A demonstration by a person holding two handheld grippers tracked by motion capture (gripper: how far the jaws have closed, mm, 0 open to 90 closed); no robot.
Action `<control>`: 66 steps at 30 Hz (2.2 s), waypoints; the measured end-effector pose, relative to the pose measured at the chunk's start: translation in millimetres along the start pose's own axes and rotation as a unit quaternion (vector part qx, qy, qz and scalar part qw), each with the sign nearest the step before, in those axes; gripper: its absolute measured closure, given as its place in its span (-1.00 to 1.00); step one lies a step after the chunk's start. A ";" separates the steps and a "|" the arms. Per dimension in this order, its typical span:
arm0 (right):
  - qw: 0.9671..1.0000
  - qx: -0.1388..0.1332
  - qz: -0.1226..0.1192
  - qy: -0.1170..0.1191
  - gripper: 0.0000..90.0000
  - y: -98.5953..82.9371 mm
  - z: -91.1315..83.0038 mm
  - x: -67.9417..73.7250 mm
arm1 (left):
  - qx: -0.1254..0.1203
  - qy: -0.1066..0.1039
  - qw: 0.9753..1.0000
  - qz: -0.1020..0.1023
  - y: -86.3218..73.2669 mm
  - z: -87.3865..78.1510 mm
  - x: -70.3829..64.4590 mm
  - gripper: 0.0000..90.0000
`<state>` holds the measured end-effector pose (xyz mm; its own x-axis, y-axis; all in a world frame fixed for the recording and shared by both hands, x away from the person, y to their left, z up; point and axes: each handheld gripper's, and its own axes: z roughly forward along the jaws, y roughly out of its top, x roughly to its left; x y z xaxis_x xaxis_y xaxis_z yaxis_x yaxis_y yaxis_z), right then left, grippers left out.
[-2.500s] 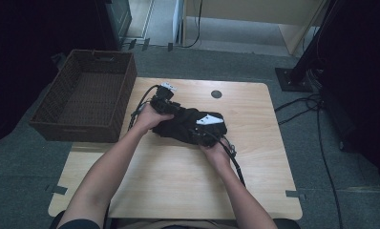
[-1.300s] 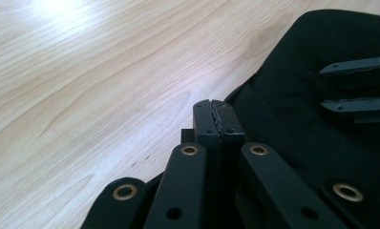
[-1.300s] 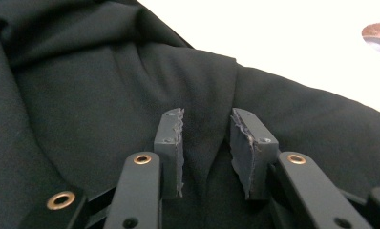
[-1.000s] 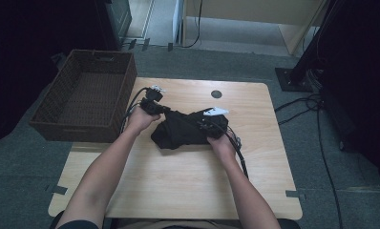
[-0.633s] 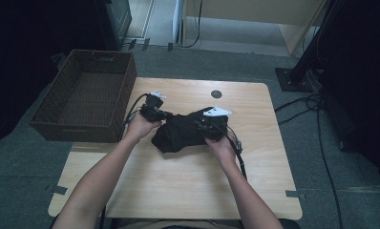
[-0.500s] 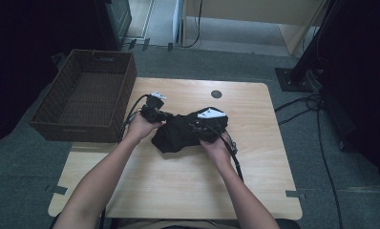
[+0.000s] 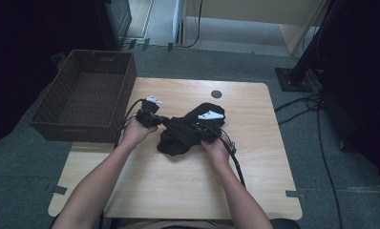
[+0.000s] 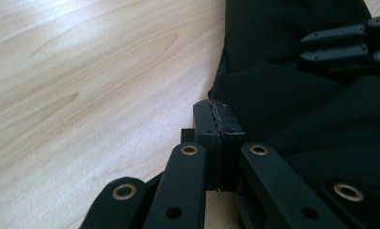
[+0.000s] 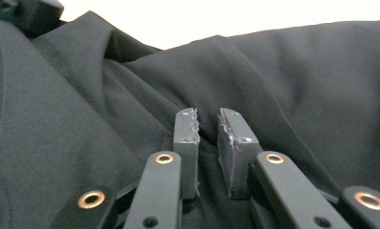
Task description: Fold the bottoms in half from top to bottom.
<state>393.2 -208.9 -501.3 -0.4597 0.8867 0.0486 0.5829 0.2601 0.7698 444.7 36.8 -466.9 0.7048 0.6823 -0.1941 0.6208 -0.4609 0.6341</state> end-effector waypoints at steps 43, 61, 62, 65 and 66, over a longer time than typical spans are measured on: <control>0.998 -0.024 0.017 0.059 0.32 -38.7 -48.3 21.3 | 0.004 -0.040 0.999 -0.013 -30.4 12.6 -27.2 1.00; 0.997 -0.037 -0.053 0.039 0.51 -48.4 -48.2 57.2 | -0.022 -0.047 0.998 -0.035 -31.1 12.1 -31.0 1.00; 0.997 -0.038 -0.053 0.030 0.52 -46.7 -45.1 54.8 | -0.029 -0.047 0.998 -0.042 -29.6 12.3 -29.7 1.00; 0.999 -0.042 -0.029 0.015 0.51 -39.8 -38.5 44.1 | -0.038 -0.045 0.997 -0.060 -26.7 13.1 -27.1 1.00; 0.999 -0.046 -0.012 0.025 0.47 -37.8 -39.5 40.5 | -0.037 -0.043 0.997 -0.056 -27.6 13.1 -28.7 1.00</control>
<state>326.1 -197.9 -503.3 -0.5063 0.8603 0.0595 0.5087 0.2422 0.8262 411.8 22.5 -488.7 0.6608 0.6750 -0.3283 0.6730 -0.3392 0.6572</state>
